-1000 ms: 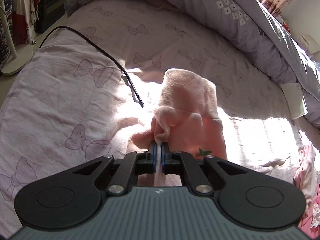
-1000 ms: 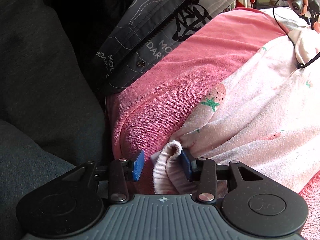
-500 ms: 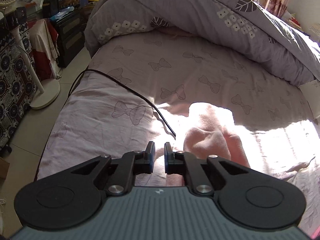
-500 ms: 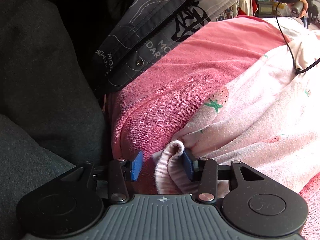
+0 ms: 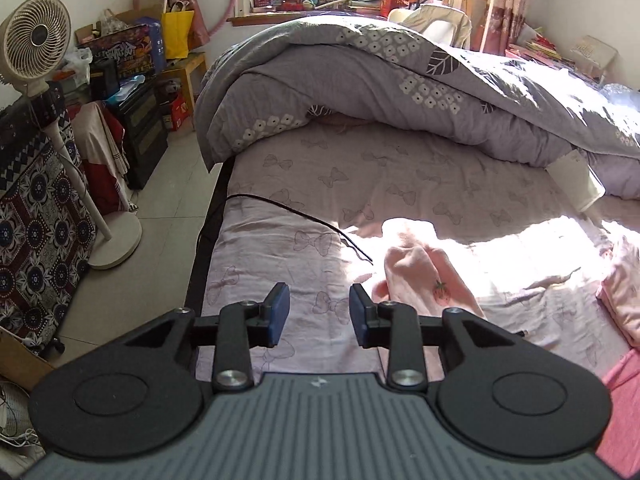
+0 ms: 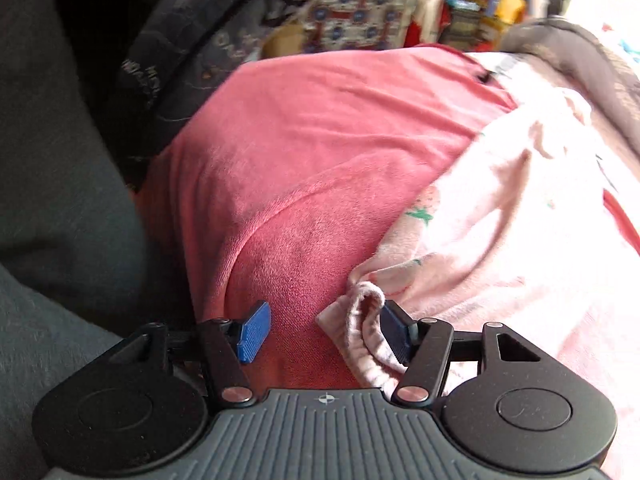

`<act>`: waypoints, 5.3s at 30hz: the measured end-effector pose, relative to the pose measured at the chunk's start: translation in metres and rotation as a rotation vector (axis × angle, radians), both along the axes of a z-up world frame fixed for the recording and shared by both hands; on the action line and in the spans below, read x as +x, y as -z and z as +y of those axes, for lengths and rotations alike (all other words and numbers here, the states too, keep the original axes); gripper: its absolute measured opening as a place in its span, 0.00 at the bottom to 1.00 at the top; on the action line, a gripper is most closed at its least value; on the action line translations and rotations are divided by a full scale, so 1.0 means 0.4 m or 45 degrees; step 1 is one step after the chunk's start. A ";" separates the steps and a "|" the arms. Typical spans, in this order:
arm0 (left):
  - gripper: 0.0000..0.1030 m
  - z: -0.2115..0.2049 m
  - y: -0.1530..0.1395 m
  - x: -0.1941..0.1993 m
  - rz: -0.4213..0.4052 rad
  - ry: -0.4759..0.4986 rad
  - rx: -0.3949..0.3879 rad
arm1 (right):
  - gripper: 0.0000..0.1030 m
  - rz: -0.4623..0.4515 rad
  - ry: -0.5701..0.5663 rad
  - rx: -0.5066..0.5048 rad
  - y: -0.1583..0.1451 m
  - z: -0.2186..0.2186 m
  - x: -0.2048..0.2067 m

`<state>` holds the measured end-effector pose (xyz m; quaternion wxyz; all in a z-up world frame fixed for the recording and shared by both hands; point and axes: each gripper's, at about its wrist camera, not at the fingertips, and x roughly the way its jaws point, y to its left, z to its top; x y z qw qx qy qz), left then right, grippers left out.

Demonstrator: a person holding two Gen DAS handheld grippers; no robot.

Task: Fold clothes

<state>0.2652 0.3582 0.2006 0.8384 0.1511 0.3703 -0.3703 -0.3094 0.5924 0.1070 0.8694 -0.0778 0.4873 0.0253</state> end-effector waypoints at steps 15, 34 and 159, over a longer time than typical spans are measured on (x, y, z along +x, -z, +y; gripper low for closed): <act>0.45 0.330 0.144 -0.485 0.272 0.556 0.102 | 0.47 -0.287 1.061 -0.034 -0.104 -0.015 0.074; 0.50 0.414 0.251 -0.523 0.687 0.644 -0.055 | 0.09 -0.289 1.268 -0.421 0.008 -0.052 0.340; 0.46 0.104 0.290 -0.105 0.387 0.438 0.009 | 0.50 -0.121 1.953 -0.262 0.037 -0.131 0.416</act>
